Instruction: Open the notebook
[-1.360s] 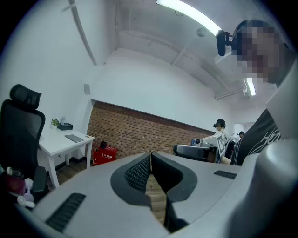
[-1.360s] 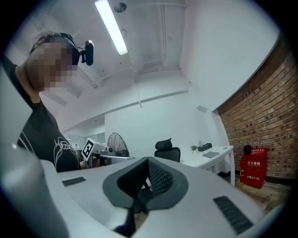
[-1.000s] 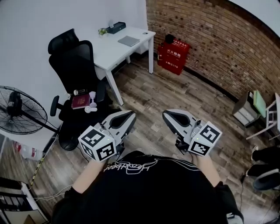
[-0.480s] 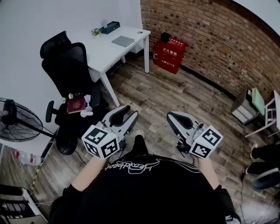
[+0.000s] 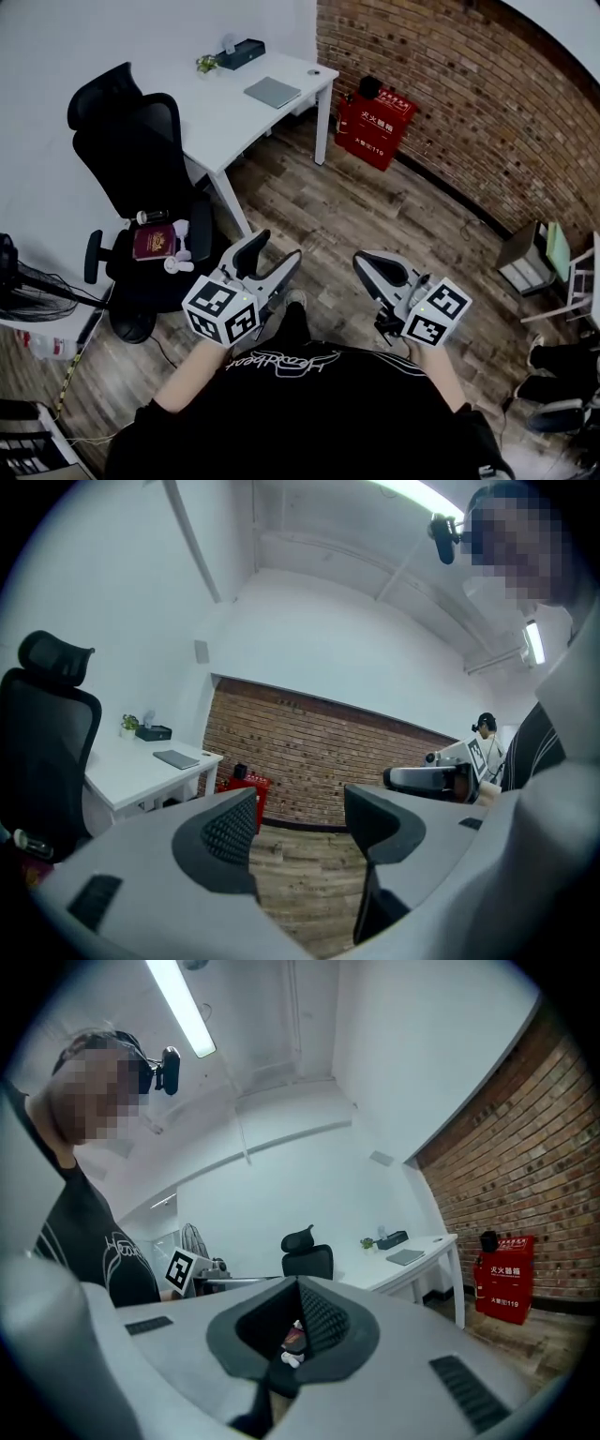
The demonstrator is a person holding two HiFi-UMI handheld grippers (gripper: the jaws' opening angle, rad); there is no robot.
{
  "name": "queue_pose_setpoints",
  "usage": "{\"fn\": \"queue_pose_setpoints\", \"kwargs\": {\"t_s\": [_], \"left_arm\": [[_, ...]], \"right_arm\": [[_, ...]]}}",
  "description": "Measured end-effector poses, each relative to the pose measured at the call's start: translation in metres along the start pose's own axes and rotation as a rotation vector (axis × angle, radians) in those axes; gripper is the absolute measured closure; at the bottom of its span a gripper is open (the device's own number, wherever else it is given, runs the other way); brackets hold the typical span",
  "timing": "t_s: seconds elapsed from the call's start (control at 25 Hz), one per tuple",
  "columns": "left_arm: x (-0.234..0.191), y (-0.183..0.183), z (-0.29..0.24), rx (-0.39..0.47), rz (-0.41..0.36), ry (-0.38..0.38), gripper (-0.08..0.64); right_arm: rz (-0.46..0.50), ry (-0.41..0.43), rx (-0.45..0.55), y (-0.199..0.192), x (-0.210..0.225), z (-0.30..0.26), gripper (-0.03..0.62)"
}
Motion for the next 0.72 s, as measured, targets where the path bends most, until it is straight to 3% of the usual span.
{"fn": "queue_pose_setpoints", "kwargs": {"t_s": [0.2,0.44,0.72], "left_arm": [[-0.093,0.014,-0.045,-0.049,0.056,0.028,0.262],[-0.198,0.037,-0.095,-0.078,0.088,0.049,0.262],[-0.274,0.053,-0.13,-0.1,0.096,0.071,0.262]], "right_arm": [[-0.068,-0.007,-0.072,0.006,0.061,-0.081,0.593],[-0.075,-0.016,-0.132,0.032,0.131,-0.176,0.592],[-0.066,-0.027,-0.139,0.053,0.176,-0.244,0.592]]}}
Point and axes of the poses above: the fingertips, and each gripper's own axes: z backward along the fingers, x to its right, y out of its top, the point moved 9 cm from there along z, backward along the fingers, and after that the axes turned 5 degrees about -y, right-handed, at the moved point
